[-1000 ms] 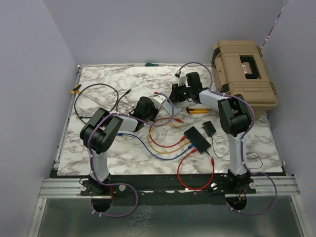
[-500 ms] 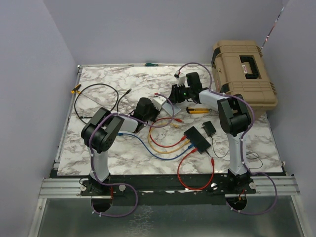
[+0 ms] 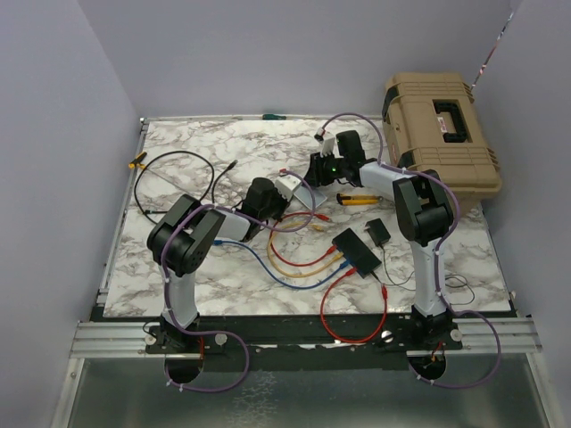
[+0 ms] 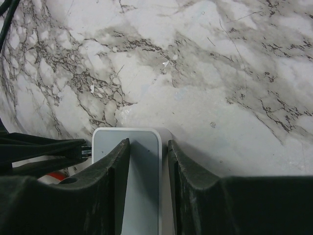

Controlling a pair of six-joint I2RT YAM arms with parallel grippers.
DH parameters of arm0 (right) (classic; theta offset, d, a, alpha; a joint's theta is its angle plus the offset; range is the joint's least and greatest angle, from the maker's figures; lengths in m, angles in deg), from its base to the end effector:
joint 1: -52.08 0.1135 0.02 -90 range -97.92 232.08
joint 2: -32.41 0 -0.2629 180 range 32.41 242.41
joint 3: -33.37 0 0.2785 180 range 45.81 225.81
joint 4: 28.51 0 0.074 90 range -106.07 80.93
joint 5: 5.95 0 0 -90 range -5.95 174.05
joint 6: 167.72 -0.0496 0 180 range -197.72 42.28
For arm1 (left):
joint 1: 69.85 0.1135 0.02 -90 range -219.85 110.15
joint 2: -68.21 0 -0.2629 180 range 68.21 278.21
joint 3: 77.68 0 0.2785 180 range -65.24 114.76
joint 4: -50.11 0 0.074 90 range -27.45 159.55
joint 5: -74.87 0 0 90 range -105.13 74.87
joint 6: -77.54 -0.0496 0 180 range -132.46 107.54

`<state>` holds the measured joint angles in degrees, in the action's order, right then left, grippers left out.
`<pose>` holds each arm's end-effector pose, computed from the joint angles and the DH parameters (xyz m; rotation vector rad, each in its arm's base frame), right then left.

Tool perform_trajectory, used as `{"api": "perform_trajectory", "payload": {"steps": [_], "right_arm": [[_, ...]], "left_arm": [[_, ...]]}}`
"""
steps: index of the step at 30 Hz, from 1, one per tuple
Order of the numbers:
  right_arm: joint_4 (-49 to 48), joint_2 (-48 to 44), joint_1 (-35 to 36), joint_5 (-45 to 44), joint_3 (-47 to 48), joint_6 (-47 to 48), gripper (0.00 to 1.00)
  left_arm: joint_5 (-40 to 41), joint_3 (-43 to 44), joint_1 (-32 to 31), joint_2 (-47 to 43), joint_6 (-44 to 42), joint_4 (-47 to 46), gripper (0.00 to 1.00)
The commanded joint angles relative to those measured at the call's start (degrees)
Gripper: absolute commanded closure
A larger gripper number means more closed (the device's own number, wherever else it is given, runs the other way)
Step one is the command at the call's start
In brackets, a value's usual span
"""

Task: Insert the plug into the switch port
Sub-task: Insert the connector into the switch port.

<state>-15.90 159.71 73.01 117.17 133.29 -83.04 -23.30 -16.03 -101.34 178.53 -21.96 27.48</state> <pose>0.4715 0.2093 0.1203 -0.6189 2.2018 0.8960 0.3424 -0.2180 0.0969 0.7994 1.8789 -0.3859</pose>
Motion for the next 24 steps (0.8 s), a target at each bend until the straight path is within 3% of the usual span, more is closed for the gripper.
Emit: {"api": "perform_trajectory", "payload": {"steps": [1,14,24], "right_arm": [[1.99,1.34,0.17,4.14,-0.73,1.48,0.63],[4.37,2.59,0.25,13.36,-1.25,4.5,0.64],[4.05,1.32,0.25,18.19,-3.34,6.93,0.65]], "left_arm": [[1.05,-0.86,-0.74,1.09,1.11,-2.81,1.0],[6.67,-6.4,-3.1,1.82,2.54,-13.3,1.0],[6.8,-5.03,-3.33,2.18,5.03,-13.59,1.0]]}}
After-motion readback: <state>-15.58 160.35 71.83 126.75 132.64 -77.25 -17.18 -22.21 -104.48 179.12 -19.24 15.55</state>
